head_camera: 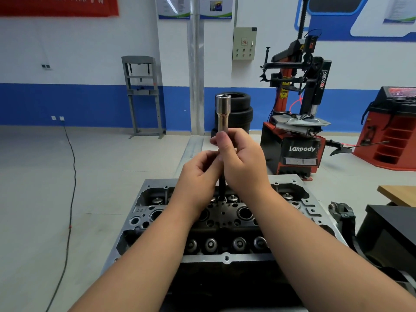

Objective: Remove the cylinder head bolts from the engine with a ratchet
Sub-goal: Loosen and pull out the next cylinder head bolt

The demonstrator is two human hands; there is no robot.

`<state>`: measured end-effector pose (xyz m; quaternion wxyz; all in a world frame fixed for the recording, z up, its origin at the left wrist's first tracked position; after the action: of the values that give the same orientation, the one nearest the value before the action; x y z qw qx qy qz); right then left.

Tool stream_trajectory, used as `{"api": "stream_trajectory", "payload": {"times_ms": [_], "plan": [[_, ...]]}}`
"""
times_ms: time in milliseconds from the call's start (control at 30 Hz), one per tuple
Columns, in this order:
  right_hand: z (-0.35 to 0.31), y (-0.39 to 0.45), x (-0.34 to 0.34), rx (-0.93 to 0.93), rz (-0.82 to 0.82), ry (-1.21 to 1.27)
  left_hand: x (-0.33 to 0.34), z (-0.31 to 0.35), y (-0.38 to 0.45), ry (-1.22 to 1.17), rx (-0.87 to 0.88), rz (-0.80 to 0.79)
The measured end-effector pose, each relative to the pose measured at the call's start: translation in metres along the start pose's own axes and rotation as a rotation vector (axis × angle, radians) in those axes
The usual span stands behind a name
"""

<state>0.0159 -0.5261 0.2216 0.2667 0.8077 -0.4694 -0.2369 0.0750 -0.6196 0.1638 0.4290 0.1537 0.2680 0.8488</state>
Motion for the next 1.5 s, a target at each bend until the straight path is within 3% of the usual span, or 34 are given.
{"api": "stream_trajectory", "payload": {"times_ms": [133, 333, 533, 800, 1067, 1267, 1500], "plan": [[0.0, 0.0, 0.006, 0.036, -0.051, 0.03, 0.004, 0.002, -0.001, -0.004, -0.004, -0.043], [-0.006, -0.003, -0.001, -0.021, -0.003, -0.002, -0.005, 0.005, -0.001, 0.092, 0.044, 0.02], [-0.005, -0.002, 0.004, -0.002, -0.03, -0.026, 0.004, 0.002, -0.003, 0.037, 0.001, -0.053], [-0.006, -0.003, 0.002, -0.029, -0.007, -0.031, -0.004, 0.003, -0.001, 0.067, 0.021, 0.01], [0.0, -0.001, 0.007, 0.016, -0.063, 0.037, 0.001, 0.006, -0.001, 0.063, 0.019, -0.038], [-0.004, -0.003, 0.0, -0.034, 0.001, 0.008, -0.003, 0.004, 0.0, 0.078, 0.031, 0.02], [0.002, 0.0, 0.006, 0.034, -0.052, 0.044, 0.003, 0.005, -0.001, 0.088, 0.025, -0.037]]}}
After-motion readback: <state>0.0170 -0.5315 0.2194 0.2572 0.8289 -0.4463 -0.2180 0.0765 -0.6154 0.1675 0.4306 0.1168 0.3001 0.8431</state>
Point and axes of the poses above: each hand's wrist, its own y-axis towards the middle knuckle, its own x-axis out of the palm, z = x × y, the point moved 8 cm from there along y, towards the middle knuckle, and after that the axes turned 10 degrees about x, right-handed, at the moved point
